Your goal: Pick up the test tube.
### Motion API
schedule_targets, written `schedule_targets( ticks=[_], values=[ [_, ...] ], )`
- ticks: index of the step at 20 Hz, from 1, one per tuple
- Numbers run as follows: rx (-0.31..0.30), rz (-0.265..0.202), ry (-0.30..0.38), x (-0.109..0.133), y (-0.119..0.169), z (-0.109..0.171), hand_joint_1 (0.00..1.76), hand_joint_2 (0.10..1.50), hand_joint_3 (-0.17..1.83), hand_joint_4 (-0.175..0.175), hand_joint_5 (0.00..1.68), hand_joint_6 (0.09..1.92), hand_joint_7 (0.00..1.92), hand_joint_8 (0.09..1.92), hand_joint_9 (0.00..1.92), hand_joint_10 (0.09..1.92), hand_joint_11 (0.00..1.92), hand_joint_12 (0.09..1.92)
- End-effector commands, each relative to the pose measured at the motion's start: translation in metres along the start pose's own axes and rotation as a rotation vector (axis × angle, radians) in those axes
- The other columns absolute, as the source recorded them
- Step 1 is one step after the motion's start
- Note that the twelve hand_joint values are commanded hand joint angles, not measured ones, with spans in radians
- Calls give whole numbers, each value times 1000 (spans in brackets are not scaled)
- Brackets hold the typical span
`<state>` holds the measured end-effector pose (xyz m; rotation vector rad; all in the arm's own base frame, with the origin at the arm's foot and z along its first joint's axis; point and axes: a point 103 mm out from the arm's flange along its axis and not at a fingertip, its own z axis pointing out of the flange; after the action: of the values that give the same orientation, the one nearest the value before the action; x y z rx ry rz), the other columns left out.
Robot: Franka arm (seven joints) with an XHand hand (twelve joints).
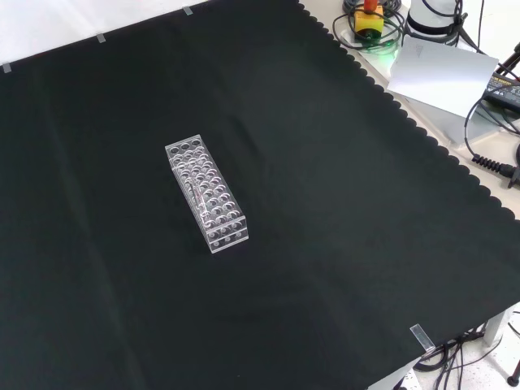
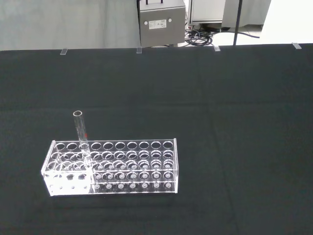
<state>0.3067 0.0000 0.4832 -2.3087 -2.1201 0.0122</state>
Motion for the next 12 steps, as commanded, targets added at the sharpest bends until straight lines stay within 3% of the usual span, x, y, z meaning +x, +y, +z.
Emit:
schedule_targets(
  ticks=[1, 3, 7, 12],
  values=[
    [-10, 0, -8, 0, 1, 0, 451, 775, 571, -67, 21, 87, 0, 340, 0, 354, 0, 916],
    [-7, -3, -5, -1, 2, 2, 446, 847, 428, -66, 26, 87, 0, 314, 0, 324, 0, 915],
    [-10, -14, 40, -16, 9, 10, 458, 876, 347, -66, 31, 87, 0, 343, 0, 334, 0, 931],
    [-32, -52, 75, -23, 29, 10, 621, 839, 295, -89, 145, 87, 80, 743, 21, 813, 0, 1377]
  ],
)
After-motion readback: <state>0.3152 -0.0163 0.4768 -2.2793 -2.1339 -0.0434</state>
